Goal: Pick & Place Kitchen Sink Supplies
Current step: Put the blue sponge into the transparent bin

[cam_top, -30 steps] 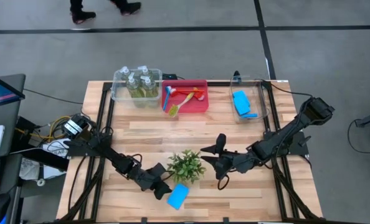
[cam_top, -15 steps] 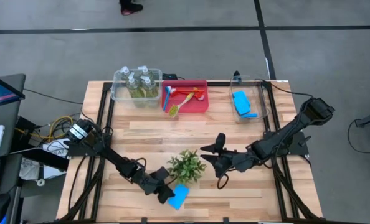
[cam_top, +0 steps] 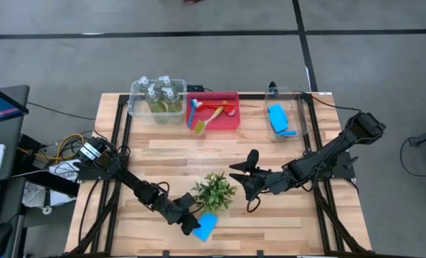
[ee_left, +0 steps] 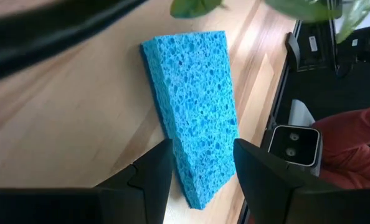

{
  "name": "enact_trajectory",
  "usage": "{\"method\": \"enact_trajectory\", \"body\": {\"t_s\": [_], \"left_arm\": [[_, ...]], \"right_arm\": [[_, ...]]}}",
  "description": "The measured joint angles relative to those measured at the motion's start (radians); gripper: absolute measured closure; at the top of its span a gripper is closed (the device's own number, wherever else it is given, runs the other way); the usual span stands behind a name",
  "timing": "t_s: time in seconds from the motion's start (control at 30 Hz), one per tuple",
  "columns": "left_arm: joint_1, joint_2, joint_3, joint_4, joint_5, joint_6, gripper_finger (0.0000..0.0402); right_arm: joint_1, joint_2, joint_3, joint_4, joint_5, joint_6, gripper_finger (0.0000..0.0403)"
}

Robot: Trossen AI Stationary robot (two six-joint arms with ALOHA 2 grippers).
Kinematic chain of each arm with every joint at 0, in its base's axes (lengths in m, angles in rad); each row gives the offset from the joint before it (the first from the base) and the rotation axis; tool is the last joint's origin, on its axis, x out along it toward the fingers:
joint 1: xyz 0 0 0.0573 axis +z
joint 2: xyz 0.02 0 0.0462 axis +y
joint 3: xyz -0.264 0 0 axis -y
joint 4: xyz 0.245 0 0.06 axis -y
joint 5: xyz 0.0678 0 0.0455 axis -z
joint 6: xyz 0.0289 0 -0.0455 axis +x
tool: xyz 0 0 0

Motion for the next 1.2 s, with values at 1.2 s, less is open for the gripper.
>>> {"method": "enact_trajectory", "body": {"t_s": [1.2], "left_arm": [[0.029, 0.001, -0.002, -0.12, -0.052, -0.018, 0.023]], "right_arm": [[0.001, 0.0, 0.0, -0.008, 0.004, 0.072, 0.0244]]}}
